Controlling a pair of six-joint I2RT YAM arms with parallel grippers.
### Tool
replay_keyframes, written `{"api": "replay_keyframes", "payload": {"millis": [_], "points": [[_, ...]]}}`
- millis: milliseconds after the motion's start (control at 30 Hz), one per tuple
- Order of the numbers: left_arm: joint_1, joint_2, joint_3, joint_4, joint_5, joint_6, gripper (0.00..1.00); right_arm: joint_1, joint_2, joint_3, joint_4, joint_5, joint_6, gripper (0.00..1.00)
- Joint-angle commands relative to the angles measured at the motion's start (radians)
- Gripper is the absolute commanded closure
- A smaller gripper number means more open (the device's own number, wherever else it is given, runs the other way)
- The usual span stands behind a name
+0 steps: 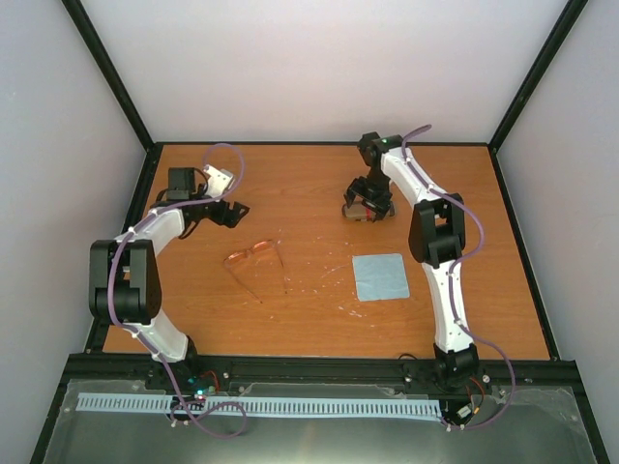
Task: Organize the sunglasses
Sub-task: Adjust the sunglasses case at the center of the board.
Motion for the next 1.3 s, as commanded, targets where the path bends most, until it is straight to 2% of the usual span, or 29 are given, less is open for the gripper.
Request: {"api": "replay_keyframes", "payload": {"millis": [0,300,500,700,933,1267], "points": [[0.026,0.019,-0.003,0.054,0.030,0.046,0.03,-0.004,-0.020,-0.017,0.046,-0.001,0.148,0.18],[0.050,0.033,-0.009,0.085,0.021,0.047,0.03,-0.007,-0.004,-0.011,0.118,0.043,0.312,0.16],[0.070,0.043,-0.013,0.099,0.028,0.041,0.03,-0.018,-0.002,-0.021,0.102,0.072,0.412,0.15],[0.091,0.060,-0.009,0.105,0.038,0.033,0.02,-0.038,0.008,-0.072,0.138,0.040,0.477,0.15],[0.107,0.082,0.009,0.110,0.043,0.021,0.03,-0.052,0.041,-0.059,0.151,0.063,0.493,0.15],[0.114,0.112,0.034,0.115,0.052,0.016,0.02,-0.068,0.128,0.073,0.117,0.053,0.463,0.17]]}}
